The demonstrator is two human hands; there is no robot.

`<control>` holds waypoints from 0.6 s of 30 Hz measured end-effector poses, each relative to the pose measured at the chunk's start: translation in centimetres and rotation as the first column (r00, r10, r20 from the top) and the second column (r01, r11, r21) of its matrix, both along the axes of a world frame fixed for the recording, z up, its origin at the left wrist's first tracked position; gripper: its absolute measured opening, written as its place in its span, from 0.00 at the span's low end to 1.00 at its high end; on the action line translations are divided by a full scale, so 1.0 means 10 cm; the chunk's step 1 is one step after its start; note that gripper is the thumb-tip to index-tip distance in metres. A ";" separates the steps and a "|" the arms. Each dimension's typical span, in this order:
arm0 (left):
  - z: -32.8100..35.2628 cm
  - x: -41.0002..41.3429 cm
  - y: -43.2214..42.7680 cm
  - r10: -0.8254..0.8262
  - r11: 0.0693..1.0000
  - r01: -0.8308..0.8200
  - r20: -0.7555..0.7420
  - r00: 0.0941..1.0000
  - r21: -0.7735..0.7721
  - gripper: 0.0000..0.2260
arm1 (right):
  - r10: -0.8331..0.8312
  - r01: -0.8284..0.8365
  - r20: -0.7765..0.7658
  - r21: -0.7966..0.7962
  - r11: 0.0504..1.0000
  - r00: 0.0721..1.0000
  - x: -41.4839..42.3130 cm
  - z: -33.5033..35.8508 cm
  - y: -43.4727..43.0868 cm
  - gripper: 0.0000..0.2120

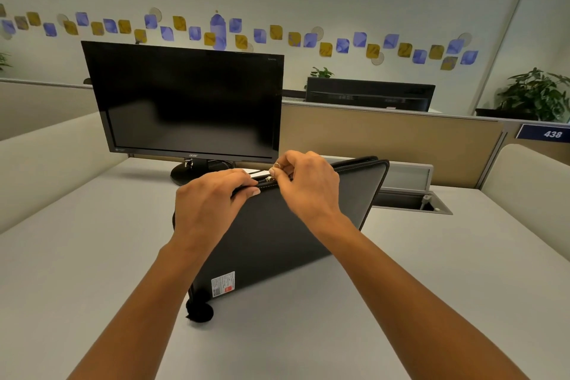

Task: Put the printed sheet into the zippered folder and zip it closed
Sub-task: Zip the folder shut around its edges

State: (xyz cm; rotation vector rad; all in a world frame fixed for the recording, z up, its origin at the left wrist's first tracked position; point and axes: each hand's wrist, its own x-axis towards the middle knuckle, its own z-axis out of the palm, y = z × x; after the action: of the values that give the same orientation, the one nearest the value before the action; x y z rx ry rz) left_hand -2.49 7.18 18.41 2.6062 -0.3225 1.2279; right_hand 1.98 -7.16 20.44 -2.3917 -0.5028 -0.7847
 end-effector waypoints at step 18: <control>-0.23 0.11 0.29 -0.081 0.988 0.067 -0.099 0.992 -0.138 0.11 | 0.008 -0.008 -0.027 -0.004 1.000 1.000 0.09 -0.10 0.12 0.04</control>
State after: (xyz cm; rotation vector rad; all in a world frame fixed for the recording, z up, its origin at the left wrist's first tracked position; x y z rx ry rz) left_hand -1.42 10.10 16.09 2.5085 -0.3029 1.0473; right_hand 2.88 -5.92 19.43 -2.3991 -0.5027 -0.7480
